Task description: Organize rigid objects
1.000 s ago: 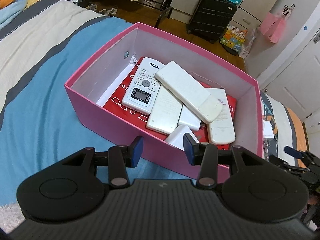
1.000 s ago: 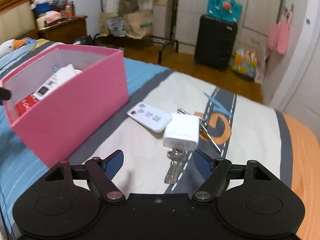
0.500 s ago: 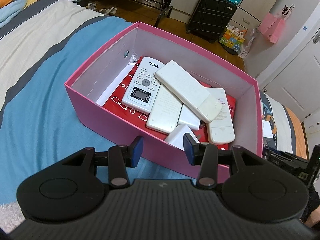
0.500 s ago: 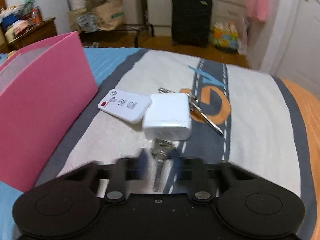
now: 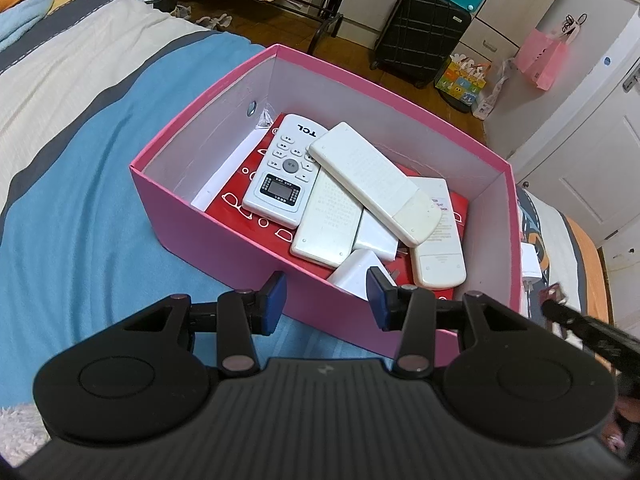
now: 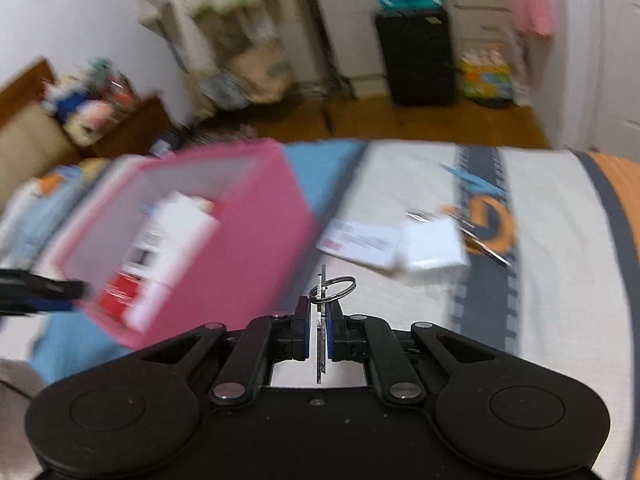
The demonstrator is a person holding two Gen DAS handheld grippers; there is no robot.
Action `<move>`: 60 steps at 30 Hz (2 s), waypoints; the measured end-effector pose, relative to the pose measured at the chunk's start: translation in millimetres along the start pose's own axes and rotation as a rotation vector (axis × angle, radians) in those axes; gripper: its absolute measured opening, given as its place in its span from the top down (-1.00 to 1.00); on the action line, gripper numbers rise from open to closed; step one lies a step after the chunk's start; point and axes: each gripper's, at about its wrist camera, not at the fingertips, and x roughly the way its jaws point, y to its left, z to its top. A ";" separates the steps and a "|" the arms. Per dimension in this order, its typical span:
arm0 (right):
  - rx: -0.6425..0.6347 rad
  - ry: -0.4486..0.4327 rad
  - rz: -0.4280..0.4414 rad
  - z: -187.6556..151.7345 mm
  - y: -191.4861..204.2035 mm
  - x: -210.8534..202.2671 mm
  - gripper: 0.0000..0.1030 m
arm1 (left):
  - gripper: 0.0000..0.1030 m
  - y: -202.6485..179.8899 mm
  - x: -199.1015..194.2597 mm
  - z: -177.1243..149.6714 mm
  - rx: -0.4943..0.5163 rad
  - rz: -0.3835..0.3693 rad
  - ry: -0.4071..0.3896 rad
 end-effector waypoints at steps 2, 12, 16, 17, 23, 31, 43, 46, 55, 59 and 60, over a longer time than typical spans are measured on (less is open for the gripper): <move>-0.011 -0.037 0.082 5.2 15.3 -10.8 0.81 | 0.19 -0.6 -0.4 -0.4 0.003 0.003 -0.001; -0.228 0.077 0.229 31.5 106.4 21.1 0.81 | 0.19 -1.2 -1.7 -1.9 0.010 -0.004 -0.007; -0.356 0.088 0.166 29.4 121.9 43.0 0.81 | 0.19 1.3 -3.0 -1.3 0.005 -0.012 -0.008; -0.362 0.105 0.176 29.1 122.6 48.3 0.82 | 0.19 0.4 -3.0 -1.1 0.009 -0.009 -0.009; -0.344 0.098 0.155 29.6 113.9 51.1 0.82 | 0.19 -0.8 -3.1 -0.8 0.006 -0.010 -0.009; -0.302 0.017 0.075 59.4 70.9 2.9 0.44 | 0.19 -3.0 -3.1 -0.1 0.006 -0.002 -0.010; -0.178 0.119 -0.039 70.5 -30.6 -0.6 -0.09 | 0.19 -5.5 -2.7 0.9 0.009 0.021 -0.006; -0.272 0.144 -0.094 54.9 -35.3 21.4 -0.10 | 0.19 -6.5 -2.5 0.9 0.011 0.025 -0.007; -0.376 0.190 -0.191 22.6 -50.7 74.5 -0.36 | 0.19 -9.8 -3.0 0.2 0.033 0.044 -0.015; -0.375 0.204 -0.223 21.8 -53.1 92.1 -0.36 | 0.19 -9.4 -2.6 -0.4 0.032 0.041 -0.019; -0.360 0.206 -0.224 22.9 -54.9 95.8 -0.36 | 0.19 -9.8 -2.6 -0.9 0.034 0.042 -0.021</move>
